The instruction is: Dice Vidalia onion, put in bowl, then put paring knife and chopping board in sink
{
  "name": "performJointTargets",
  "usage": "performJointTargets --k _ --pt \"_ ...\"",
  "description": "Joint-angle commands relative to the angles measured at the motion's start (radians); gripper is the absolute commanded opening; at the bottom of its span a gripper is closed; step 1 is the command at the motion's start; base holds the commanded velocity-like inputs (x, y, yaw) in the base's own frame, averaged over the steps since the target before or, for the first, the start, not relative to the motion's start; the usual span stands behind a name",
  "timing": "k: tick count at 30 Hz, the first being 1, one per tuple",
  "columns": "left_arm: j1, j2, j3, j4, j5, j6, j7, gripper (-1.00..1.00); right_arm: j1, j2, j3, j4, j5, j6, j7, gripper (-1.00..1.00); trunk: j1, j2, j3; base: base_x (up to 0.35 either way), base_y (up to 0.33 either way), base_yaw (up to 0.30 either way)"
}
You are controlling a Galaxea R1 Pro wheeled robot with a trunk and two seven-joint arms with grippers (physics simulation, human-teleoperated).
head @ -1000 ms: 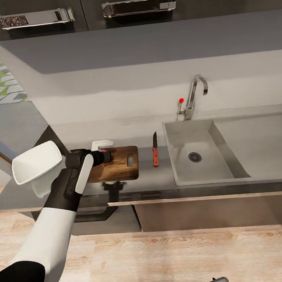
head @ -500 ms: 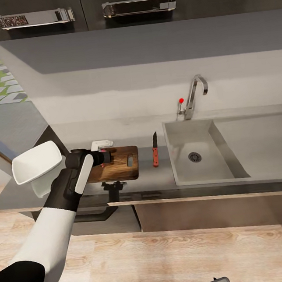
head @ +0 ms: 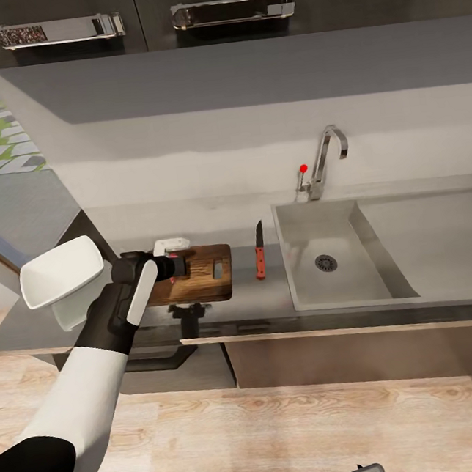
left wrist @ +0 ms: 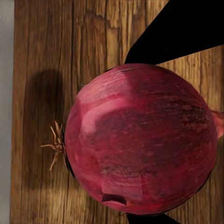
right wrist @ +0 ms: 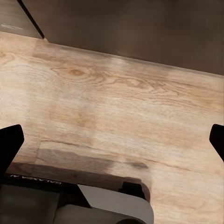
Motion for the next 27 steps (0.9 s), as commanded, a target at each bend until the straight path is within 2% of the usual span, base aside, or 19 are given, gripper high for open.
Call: performJointTargets --k 1,27 --pt "-0.001 0.001 -0.003 -0.001 0.010 0.003 0.009 -1.00 -0.001 0.000 -0.005 0.001 0.011 -0.003 -0.007 1.00 0.001 -0.002 -0.002 0.000 0.000 0.000" --pt "-0.001 0.001 -0.003 0.022 0.010 0.001 0.009 -1.00 -0.001 0.000 -0.005 0.001 0.011 -0.003 -0.007 1.00 0.001 -0.002 -0.002 0.000 0.000 0.000"
